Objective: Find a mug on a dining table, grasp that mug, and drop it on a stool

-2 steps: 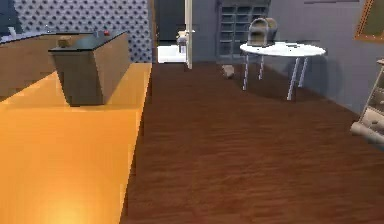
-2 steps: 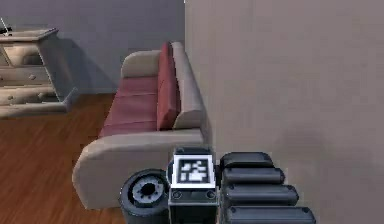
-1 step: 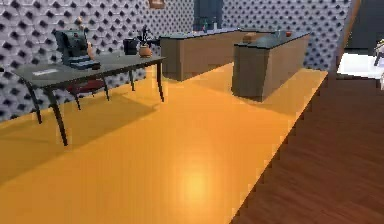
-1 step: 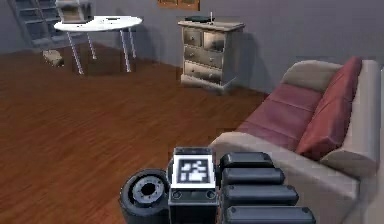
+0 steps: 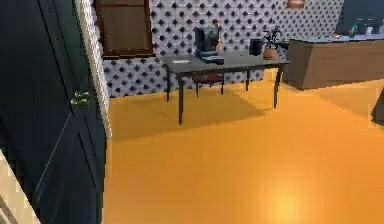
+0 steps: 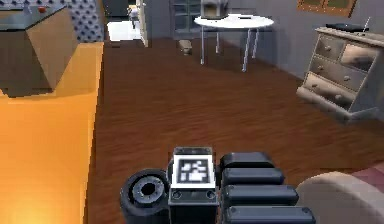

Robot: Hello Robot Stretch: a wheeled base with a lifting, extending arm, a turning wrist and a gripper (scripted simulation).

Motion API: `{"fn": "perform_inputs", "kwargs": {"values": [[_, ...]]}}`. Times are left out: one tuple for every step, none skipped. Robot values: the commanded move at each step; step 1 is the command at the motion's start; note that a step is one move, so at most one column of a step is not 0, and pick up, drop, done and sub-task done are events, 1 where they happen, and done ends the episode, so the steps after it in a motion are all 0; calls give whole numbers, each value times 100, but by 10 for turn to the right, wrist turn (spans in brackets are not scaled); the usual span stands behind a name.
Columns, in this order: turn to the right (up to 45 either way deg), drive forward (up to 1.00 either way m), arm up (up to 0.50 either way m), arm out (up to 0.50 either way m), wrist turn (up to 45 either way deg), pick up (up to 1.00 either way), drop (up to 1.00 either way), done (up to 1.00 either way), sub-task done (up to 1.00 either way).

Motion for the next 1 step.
{"fn": "perform_inputs", "kwargs": {"values": [[450, 0, 0, 0, 0, 0, 0, 0, 0]]}}
